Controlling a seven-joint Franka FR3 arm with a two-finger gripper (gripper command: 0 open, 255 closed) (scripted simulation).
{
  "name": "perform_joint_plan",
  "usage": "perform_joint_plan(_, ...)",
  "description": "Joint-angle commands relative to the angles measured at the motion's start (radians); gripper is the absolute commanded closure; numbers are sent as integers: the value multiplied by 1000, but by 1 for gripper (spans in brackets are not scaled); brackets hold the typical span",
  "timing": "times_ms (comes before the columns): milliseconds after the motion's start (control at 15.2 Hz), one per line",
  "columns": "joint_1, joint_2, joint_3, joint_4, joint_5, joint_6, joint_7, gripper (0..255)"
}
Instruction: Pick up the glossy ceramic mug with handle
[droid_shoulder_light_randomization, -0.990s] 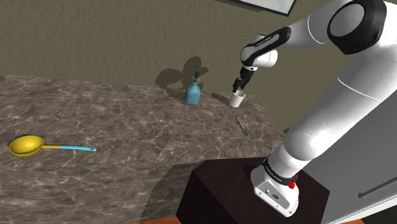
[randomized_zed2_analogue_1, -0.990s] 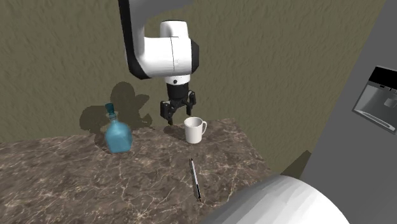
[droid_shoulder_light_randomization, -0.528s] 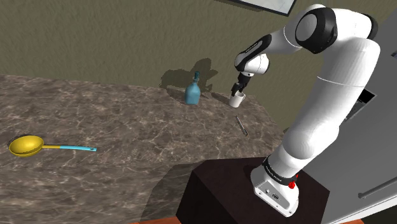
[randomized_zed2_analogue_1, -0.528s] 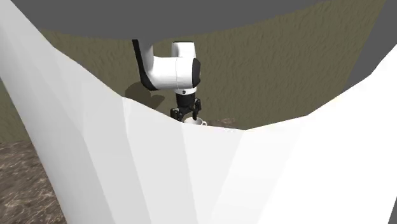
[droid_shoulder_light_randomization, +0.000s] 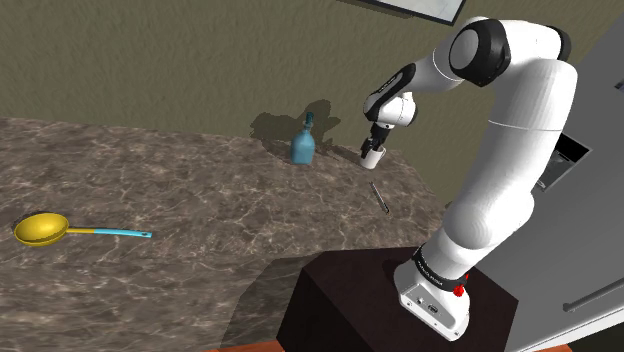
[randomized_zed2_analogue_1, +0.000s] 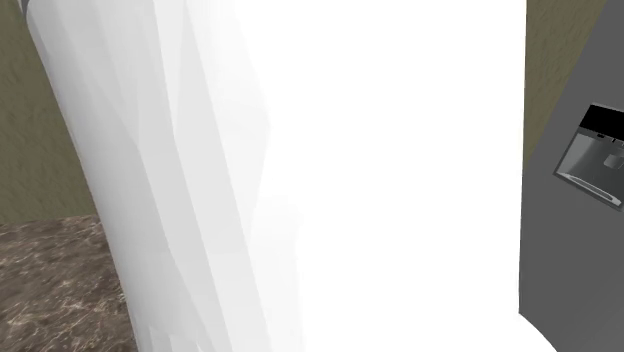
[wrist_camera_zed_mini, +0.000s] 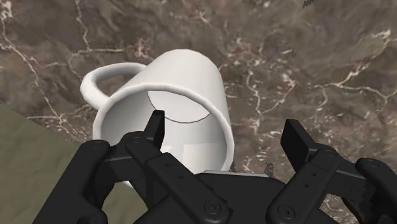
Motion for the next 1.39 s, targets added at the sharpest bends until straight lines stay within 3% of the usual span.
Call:
perform_joint_plan(0, -1, 5, 2, 2, 3, 3, -2, 255)
perform_joint_plan(594, -1, 3, 1, 0, 2, 3, -1, 255)
perform_joint_plan(1320, 35, -120, -46, 13, -92, -121, 63, 255)
